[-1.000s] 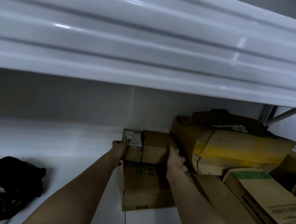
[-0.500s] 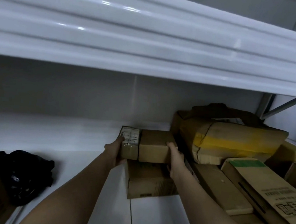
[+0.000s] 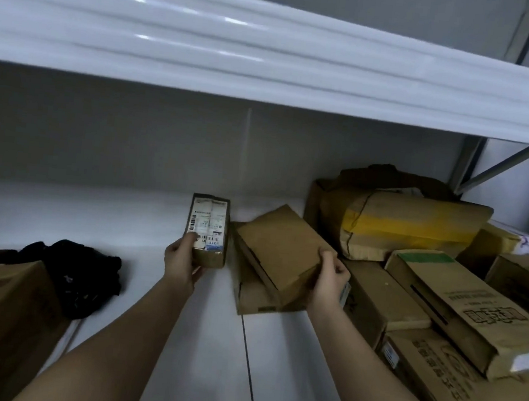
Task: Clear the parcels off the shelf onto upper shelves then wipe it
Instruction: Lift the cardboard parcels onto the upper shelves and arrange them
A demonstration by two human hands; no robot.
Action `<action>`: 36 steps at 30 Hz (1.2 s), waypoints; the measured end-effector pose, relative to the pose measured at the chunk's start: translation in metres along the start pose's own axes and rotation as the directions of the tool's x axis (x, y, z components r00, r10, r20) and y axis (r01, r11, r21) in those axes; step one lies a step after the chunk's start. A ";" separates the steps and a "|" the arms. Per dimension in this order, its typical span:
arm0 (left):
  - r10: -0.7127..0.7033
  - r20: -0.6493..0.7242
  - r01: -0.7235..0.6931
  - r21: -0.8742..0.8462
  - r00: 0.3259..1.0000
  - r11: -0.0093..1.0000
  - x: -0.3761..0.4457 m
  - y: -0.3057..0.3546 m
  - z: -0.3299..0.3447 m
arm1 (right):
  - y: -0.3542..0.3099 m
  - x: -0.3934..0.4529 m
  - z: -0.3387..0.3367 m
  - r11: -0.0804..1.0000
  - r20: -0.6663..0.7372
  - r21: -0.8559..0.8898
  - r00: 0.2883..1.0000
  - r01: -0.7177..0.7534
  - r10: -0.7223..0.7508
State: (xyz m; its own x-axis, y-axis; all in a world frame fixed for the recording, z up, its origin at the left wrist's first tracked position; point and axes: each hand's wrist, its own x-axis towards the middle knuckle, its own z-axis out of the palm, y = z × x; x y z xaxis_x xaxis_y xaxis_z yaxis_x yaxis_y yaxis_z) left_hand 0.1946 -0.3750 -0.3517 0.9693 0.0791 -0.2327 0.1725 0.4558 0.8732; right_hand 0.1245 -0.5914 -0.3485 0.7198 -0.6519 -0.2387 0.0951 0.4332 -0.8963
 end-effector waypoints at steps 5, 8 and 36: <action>0.115 -0.099 -0.107 0.086 0.988 0.991 -0.022 0.004 -0.016 | -0.010 -0.019 -0.016 0.999 0.082 0.017 0.996 0.034 -0.035; 0.151 -0.105 -0.136 0.136 0.983 0.981 -0.037 0.001 -0.026 | -0.013 -0.034 -0.028 0.999 0.142 0.048 0.990 0.000 -0.007; 0.728 0.170 -0.713 0.436 0.665 0.549 -0.132 0.028 -0.083 | 0.027 -0.104 -0.017 0.987 0.212 0.027 0.966 -0.157 0.148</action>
State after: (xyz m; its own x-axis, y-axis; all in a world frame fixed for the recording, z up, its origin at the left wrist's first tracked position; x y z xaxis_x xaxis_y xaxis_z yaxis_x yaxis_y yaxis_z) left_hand 0.0573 -0.2986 -0.3319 0.7994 0.2338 0.5534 -0.5200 -0.1922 0.8323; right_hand 0.0410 -0.5226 -0.3543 0.8551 -0.4337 -0.2840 -0.0009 0.5467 -0.8374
